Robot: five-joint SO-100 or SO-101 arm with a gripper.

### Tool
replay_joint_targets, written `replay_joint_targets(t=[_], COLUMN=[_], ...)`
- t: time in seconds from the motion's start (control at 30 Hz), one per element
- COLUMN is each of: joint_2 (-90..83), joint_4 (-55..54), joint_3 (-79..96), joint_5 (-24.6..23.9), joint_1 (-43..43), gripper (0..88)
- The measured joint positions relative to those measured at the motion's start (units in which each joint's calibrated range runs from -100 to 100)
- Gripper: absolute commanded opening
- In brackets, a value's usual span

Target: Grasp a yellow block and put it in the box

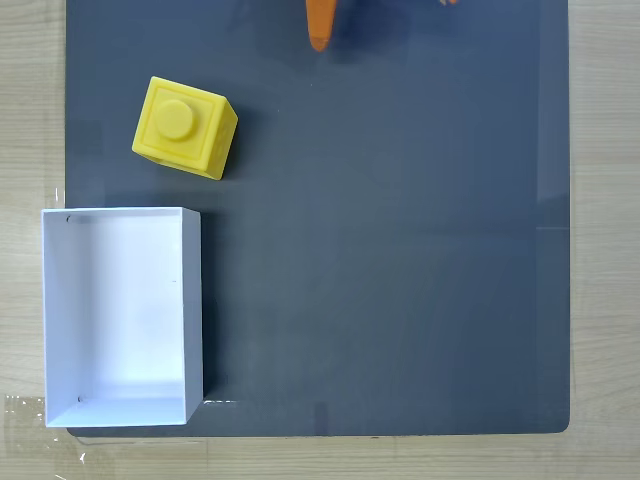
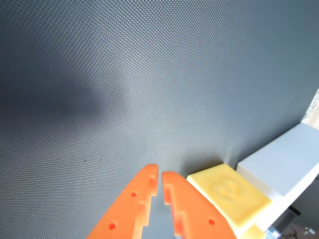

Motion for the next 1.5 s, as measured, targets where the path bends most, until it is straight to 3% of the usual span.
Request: replay_joint_targets(t=[0.77,1.0,1.17,1.4,1.5], joint_2=[1.85,20.4,39.44,62.79,70.8], joint_4=[-0.95,-16.18,-18.43,-9.78,-2.51], joint_3=[-0.72,-14.72,-30.62,-55.65,-65.31], joint_5=[0.0,0.0,0.0,0.0,0.37], joint_1=[0.0,-0.18,0.09,4.14,7.38], gripper=[1.9,1.9,1.9,2.3,8.6])
